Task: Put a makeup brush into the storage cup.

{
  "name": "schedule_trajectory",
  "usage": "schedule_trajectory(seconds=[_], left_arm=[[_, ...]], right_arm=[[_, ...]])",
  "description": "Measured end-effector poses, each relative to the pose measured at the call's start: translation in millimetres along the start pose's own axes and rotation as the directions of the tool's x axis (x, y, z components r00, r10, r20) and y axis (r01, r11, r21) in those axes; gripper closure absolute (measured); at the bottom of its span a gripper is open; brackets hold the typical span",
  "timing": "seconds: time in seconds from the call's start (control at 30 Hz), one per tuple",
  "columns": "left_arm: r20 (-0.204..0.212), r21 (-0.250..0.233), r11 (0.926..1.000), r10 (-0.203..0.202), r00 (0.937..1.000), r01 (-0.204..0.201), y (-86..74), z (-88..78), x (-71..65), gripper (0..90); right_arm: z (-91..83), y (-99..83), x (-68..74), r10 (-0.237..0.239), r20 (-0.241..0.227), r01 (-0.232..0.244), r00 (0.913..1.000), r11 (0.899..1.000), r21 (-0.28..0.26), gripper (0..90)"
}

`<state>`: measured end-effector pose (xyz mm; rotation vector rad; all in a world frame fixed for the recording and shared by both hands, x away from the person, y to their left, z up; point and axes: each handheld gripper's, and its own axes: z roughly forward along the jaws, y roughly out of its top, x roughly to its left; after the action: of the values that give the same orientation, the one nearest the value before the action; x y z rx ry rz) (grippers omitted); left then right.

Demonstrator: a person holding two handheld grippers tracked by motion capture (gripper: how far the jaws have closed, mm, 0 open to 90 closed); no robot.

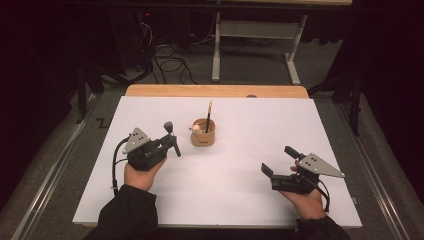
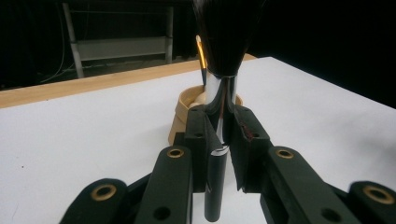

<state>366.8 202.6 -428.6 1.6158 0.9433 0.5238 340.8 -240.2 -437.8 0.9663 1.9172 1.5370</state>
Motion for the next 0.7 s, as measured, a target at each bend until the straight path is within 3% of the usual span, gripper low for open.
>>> schedule_trajectory(seconds=[0.17, 0.37, 0.43, 0.7], left_arm=[[-0.008, -0.006, 0.9999, -0.01, 0.9999, 0.01, 3.8, 0.4, 1.4, 78.1], [-0.014, -0.016, 0.9995, -0.026, 0.9996, 0.026, 13.5, 3.7, 1.1, 78.1], [-0.017, -0.015, 0.9996, -0.023, 0.9996, 0.023, 18.4, 5.8, 0.2, 78.2], [-0.014, -0.035, 0.9994, -0.009, 0.9999, 0.008, 46.5, 17.0, -2.4, 78.2]], right_arm=[[-11.1, -11.2, -11.5, -0.007, 0.02, 0.006, 0.9998, 0.999, 0.035, 0.5], [-21.7, -18.5, -22.5, 0.026, 0.038, -0.028, 0.9989, 0.999, 0.043, 0.5], [-22.7, -17.8, -23.7, 0.046, 0.038, -0.047, 0.9982, 0.998, 0.03, 0.5], [-20.1, -18.6, -19.7, 0.038, 0.025, -0.039, 0.999, 0.999, 0.035, 0.5]])
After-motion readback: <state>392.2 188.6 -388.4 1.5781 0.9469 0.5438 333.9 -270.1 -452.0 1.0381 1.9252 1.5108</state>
